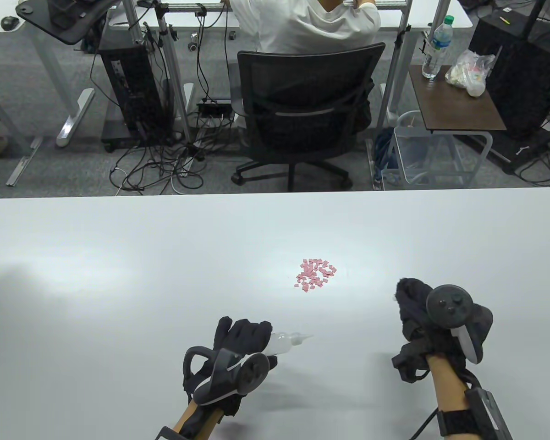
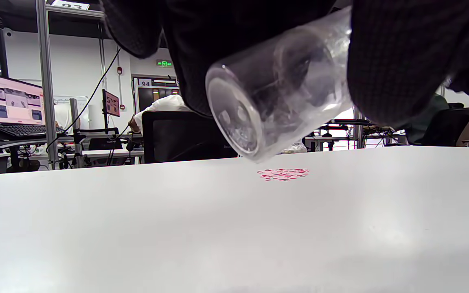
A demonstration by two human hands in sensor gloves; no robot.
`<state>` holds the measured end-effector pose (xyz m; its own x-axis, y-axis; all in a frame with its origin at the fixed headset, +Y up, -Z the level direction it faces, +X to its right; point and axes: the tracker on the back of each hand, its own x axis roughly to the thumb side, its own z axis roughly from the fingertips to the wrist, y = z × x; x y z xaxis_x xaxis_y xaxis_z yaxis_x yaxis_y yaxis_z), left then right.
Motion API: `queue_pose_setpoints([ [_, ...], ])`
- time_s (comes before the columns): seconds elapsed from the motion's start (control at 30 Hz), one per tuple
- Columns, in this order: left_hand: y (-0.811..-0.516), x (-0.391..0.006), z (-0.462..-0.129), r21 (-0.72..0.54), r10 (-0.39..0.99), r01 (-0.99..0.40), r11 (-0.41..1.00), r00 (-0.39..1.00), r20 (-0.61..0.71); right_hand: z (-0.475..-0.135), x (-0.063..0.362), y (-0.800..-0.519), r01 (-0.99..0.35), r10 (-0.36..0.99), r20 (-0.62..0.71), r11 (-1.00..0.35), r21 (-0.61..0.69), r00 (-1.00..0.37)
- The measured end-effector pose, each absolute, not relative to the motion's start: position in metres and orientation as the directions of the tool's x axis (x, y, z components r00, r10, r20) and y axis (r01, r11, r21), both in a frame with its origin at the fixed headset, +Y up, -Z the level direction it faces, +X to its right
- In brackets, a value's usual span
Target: Squeeze empty conical bottle to blow paper scraps with air puff
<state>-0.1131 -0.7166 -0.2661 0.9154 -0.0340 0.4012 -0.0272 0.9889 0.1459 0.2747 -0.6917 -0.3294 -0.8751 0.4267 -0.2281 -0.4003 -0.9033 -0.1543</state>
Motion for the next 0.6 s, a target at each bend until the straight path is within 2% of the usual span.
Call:
queue_pose_setpoints([
  [0.13,-0.716,-0.114,-0.267,0.142,-0.038,-0.02,0.99,0.919,0.392,-0.34,0.293,-0.711,-0.123,0.128,-0.345,-0.992,-0.039,-0.93],
  [0.37,-0.715,-0.114,-0.267,0.142,-0.051,-0.006,0.99,0.918,0.393,-0.34,0.3,-0.751,0.054,-0.08,-0.325,-0.995,0.089,-0.942],
  [0.6,-0.716,-0.113,-0.267,0.132,-0.057,0.004,0.991,0.916,0.398,-0.333,0.312,-0.764,0.005,-0.039,-0.354,-0.995,0.097,-0.934],
])
